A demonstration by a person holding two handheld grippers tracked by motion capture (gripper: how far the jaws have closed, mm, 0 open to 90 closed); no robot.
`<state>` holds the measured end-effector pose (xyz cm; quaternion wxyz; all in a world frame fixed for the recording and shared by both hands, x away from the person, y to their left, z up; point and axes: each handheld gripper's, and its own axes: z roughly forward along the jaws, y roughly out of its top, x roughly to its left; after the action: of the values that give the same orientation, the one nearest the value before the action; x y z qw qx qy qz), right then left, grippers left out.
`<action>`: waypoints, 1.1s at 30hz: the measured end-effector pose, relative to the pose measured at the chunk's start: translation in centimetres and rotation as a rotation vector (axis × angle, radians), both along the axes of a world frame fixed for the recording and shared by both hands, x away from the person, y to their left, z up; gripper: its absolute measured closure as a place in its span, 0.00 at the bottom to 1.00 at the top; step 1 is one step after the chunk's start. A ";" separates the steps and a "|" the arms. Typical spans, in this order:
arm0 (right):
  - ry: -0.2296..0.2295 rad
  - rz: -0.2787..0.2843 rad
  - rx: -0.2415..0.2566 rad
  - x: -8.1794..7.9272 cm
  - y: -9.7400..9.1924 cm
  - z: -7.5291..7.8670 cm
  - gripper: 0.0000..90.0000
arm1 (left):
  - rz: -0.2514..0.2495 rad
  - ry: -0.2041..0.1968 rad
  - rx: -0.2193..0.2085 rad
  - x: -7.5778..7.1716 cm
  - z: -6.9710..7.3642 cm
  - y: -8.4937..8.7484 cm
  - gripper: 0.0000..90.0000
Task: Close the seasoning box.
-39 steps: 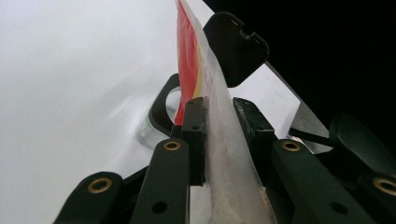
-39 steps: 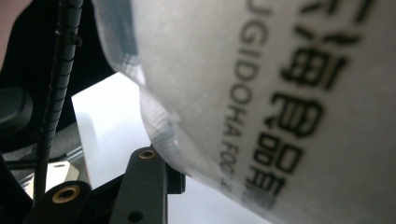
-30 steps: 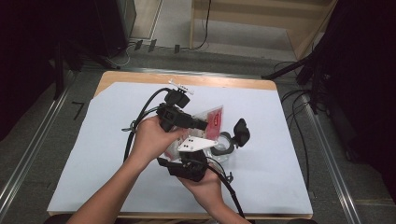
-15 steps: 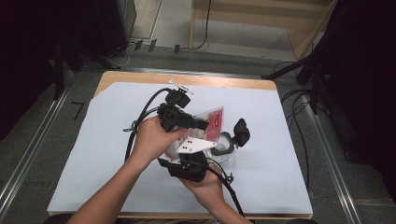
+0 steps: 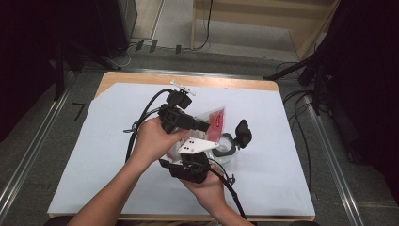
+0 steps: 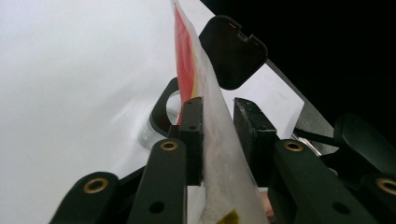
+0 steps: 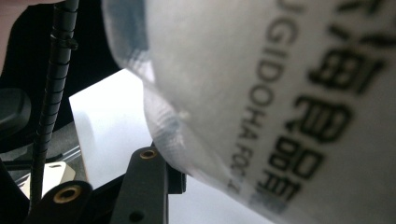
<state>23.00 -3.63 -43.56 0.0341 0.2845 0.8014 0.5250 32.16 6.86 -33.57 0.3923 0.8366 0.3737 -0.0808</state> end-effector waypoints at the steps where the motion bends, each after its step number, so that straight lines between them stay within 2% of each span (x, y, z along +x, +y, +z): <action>1: 0.000 0.001 -0.003 0.0 0.0 0.0 0.71 | -0.001 0.002 0.006 0.1 0.0 0.0 0.85; 7: -0.014 0.008 -0.015 -0.1 0.0 -0.1 0.71 | -0.004 0.005 0.000 0.1 -0.1 0.0 0.85; 22: -0.003 0.009 -0.009 0.1 0.0 0.0 0.71 | -0.006 0.005 -0.001 0.2 0.0 -0.1 0.85; 33: -0.011 0.027 -0.033 0.1 0.0 0.2 0.71 | -0.010 0.014 -0.004 0.3 0.1 0.1 0.85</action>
<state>23.06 -3.63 -43.36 0.0363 0.2701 0.8137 0.5135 32.47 6.99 -33.51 0.3910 0.8371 0.3720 -0.0893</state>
